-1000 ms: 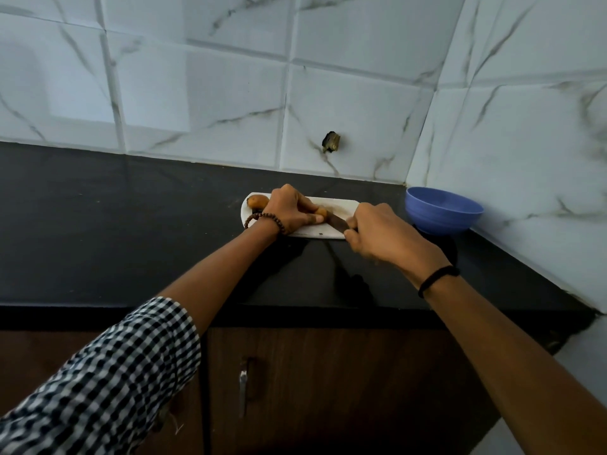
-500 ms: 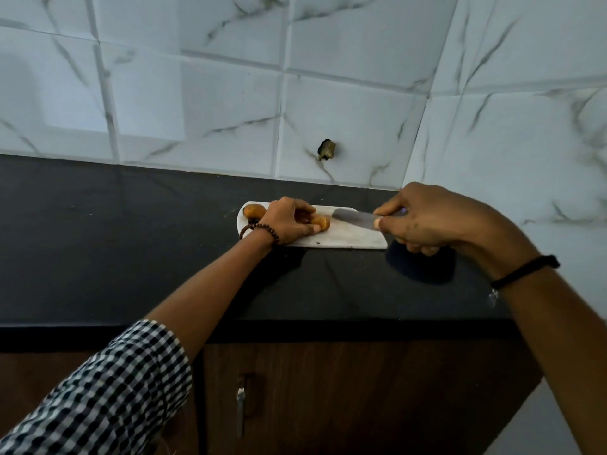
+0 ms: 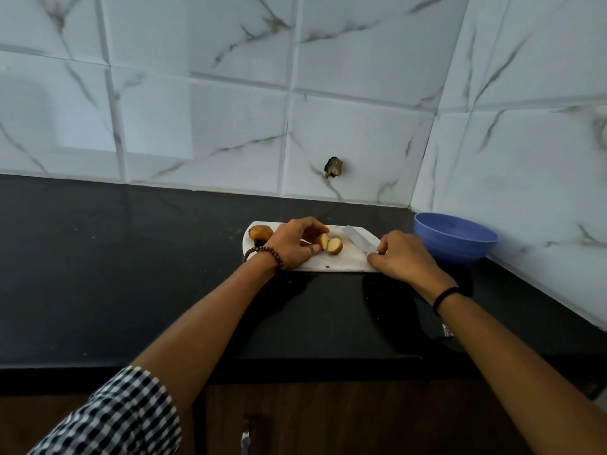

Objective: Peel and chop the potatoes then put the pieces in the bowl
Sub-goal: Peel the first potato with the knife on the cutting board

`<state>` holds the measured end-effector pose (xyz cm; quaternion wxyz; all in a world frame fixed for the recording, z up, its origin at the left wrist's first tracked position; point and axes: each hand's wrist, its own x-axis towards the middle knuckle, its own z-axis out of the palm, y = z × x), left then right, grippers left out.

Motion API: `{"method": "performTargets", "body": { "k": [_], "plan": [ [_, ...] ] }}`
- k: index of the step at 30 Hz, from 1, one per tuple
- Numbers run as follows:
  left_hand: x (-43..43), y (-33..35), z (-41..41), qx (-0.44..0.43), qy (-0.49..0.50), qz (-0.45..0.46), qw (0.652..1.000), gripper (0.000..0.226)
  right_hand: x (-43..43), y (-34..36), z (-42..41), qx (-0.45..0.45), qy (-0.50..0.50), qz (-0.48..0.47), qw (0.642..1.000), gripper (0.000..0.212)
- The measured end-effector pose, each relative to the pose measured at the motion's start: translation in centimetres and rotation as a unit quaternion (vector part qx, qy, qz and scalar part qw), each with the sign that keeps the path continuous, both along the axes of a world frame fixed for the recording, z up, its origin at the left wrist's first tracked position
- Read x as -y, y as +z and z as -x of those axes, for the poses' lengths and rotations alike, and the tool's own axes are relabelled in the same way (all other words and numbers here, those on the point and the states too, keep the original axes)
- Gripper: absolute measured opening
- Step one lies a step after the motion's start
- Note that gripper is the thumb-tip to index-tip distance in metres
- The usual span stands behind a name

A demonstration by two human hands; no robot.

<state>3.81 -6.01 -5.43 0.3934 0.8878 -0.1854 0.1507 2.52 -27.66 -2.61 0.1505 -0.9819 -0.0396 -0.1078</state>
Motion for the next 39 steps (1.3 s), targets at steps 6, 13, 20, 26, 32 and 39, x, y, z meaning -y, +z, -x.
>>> {"method": "performTargets", "body": {
  "k": [6, 13, 20, 26, 32, 39],
  "plan": [
    [0.1, -0.2, -0.2, -0.007, -0.007, 0.030, 0.999, 0.034, 0.0, 0.5, -0.7, 0.012, 0.015, 0.053, 0.998, 0.029],
    [0.2, -0.3, -0.1, 0.003, -0.013, 0.049, 0.999, 0.034, -2.0, 0.4, -0.9, -0.016, 0.183, -0.056, 0.981, 0.064],
    [0.5, 0.0, 0.0, 0.003, 0.025, 0.098, 0.995, 0.031, -2.2, 0.0, -2.0, 0.014, 0.190, -0.206, 0.960, 0.046],
    [0.2, 0.6, 0.4, 0.056, 0.122, 0.122, 0.983, 0.030, -3.5, 0.6, -3.1, 0.066, 0.149, -0.176, 0.971, 0.042],
    [-1.2, 0.3, -0.4, 0.108, 0.196, 0.050, 0.973, 0.021, -6.2, 2.2, -5.9, 0.054, 0.165, -0.196, 0.965, 0.034],
    [-2.9, 0.5, -1.4, 0.101, 0.237, -0.036, 0.965, 0.021, -10.7, 2.9, -9.7, -0.042, 0.224, -0.154, 0.961, 0.025]
  ]
}}
